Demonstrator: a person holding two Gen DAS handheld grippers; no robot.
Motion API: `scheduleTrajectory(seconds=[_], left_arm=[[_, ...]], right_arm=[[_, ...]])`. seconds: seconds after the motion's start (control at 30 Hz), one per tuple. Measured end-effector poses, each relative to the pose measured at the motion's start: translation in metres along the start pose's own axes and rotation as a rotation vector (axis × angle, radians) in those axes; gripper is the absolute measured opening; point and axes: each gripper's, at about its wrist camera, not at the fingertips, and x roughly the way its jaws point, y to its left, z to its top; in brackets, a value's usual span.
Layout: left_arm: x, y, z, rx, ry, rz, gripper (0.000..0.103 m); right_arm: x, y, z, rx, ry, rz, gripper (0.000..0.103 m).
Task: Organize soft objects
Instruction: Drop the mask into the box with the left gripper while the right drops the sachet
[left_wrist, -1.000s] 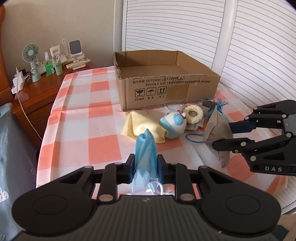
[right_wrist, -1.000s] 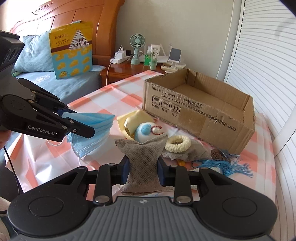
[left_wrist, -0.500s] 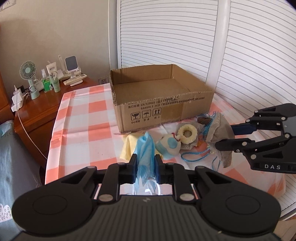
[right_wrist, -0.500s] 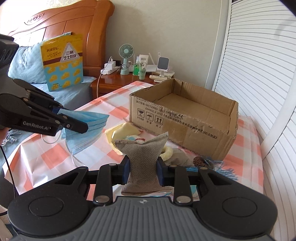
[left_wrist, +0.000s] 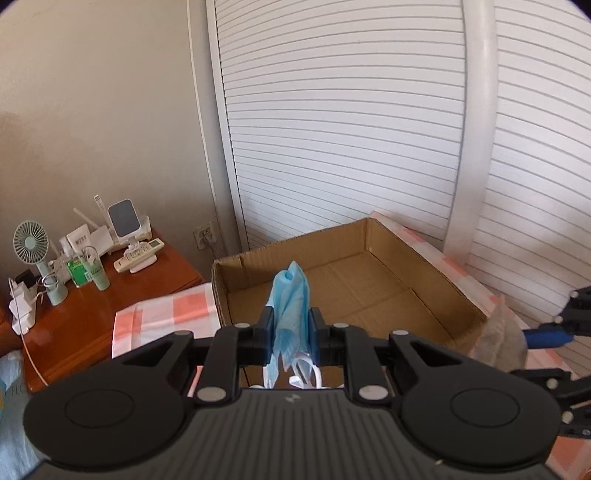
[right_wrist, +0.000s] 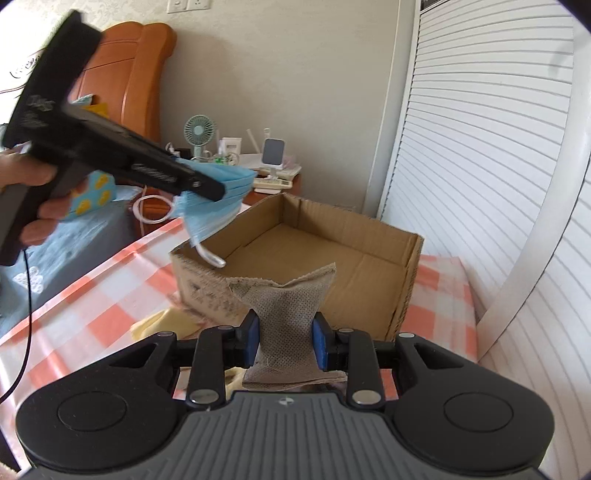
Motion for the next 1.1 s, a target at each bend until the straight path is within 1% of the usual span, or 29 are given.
scheduleTrajectory(seconds=[0.13,0.17,0.23,0.3,0.33,0.37,0.5,0.63,0.77,0.8,0.9,0.97,1.03,1.1], left_arm=[[0.057,0.004,0.023,0.011,0.028,0.035,0.017],[0.071,0.006,0.027,0.013,0.033,0.045,0.018],[0.095,0.009,0.031,0.006,0.052,0.038,0.037],[0.11,0.01,0.03,-0.005,0.055,0.07,0.085],[0.113,0.009,0.027,-0.001,0.046,0.094,0.089],[0.112,0.009,0.025,0.011,0.036,0.102,0.089],[0.092,0.006,0.017,0.029,0.037,0.052,0.089],[0.05,0.003,0.005,0.028,0.039,0.039,0.093],[0.004,0.004,-0.02,-0.01,0.03,0.027,0.101],[-0.005,0.004,-0.028,-0.02,0.028,0.03,0.101],[-0.032,0.004,-0.053,-0.045,0.009,0.08,0.101],[-0.041,0.004,-0.068,-0.052,0.011,0.104,0.101],[-0.051,0.004,-0.082,-0.063,0.018,0.112,0.101],[-0.056,0.004,-0.092,-0.075,0.038,0.094,0.101]], right_arm=[[0.014,-0.015,0.015,0.0,0.003,-0.029,0.033],[0.018,-0.019,0.017,0.001,0.004,-0.039,0.033],[0.025,-0.027,0.022,0.009,0.012,-0.05,0.033],[0.032,-0.033,0.027,0.017,0.021,-0.057,0.033],[0.035,-0.036,0.028,0.021,0.028,-0.06,0.033],[0.038,-0.038,0.029,0.026,0.035,-0.061,0.033],[0.047,-0.044,0.032,0.038,0.049,-0.061,0.033],[0.054,-0.046,0.037,0.042,0.055,-0.058,0.034],[0.061,-0.046,0.045,0.034,0.053,-0.053,0.034],[0.064,-0.046,0.047,0.03,0.053,-0.051,0.034],[0.074,-0.048,0.057,0.026,0.056,-0.05,0.034],[0.082,-0.051,0.065,0.022,0.059,-0.056,0.034],[0.094,-0.057,0.074,0.027,0.068,-0.061,0.034],[0.106,-0.061,0.084,0.027,0.075,-0.075,0.035]])
